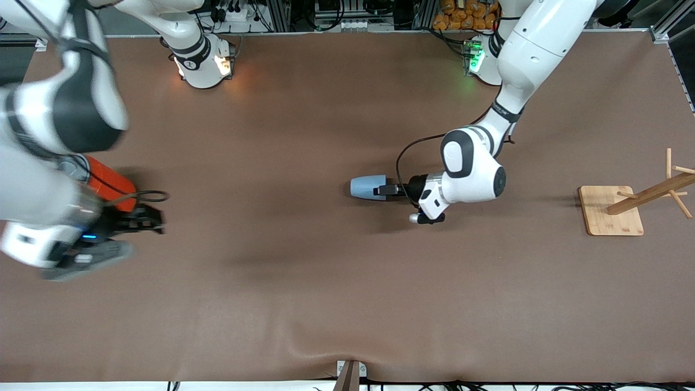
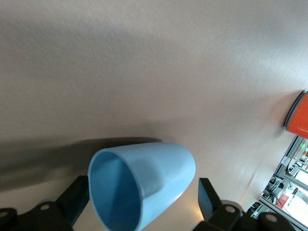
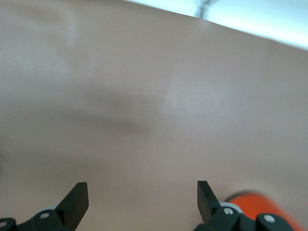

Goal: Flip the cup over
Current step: 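Grasp the cup with the left gripper while the right gripper withdraws, then turn the cup opening-up with the left gripper and lower it onto the table, then open the left gripper and raise it away from the upright cup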

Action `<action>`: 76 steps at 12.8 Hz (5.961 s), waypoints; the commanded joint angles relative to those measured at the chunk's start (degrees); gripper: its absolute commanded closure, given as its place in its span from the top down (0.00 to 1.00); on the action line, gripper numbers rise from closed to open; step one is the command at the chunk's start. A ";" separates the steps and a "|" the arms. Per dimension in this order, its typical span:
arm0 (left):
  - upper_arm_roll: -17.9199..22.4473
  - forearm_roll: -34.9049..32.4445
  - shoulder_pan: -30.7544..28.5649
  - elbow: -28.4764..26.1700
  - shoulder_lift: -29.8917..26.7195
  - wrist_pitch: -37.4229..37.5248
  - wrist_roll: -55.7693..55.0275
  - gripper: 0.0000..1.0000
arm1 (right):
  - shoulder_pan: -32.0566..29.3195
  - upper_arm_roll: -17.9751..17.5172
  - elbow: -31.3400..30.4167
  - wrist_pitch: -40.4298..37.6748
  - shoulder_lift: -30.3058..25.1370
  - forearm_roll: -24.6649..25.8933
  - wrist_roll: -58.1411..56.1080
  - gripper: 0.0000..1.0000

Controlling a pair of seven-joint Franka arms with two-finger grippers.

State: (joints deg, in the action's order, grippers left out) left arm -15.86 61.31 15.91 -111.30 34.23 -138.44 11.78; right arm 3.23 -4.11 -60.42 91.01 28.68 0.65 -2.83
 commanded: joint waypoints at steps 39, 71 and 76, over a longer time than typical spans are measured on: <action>23.51 -76.25 1.32 1.35 -4.88 -10.09 -37.79 0.00 | -1.12 10.61 -24.93 -2.94 -28.07 -1.96 16.28 1.00; 10.52 -63.41 -15.72 23.41 -34.32 57.94 -18.02 1.00 | -0.33 10.61 -25.37 -2.15 -27.89 -1.61 4.77 1.00; 10.94 -63.15 -15.56 26.05 -32.83 57.94 -9.23 1.00 | -0.24 10.61 -25.45 -2.33 -27.89 -1.61 4.77 1.00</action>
State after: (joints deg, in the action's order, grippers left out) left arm -4.65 -2.38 0.85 -85.93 1.39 -80.11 0.46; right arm 3.01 6.43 -86.68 89.32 0.42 -0.51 2.57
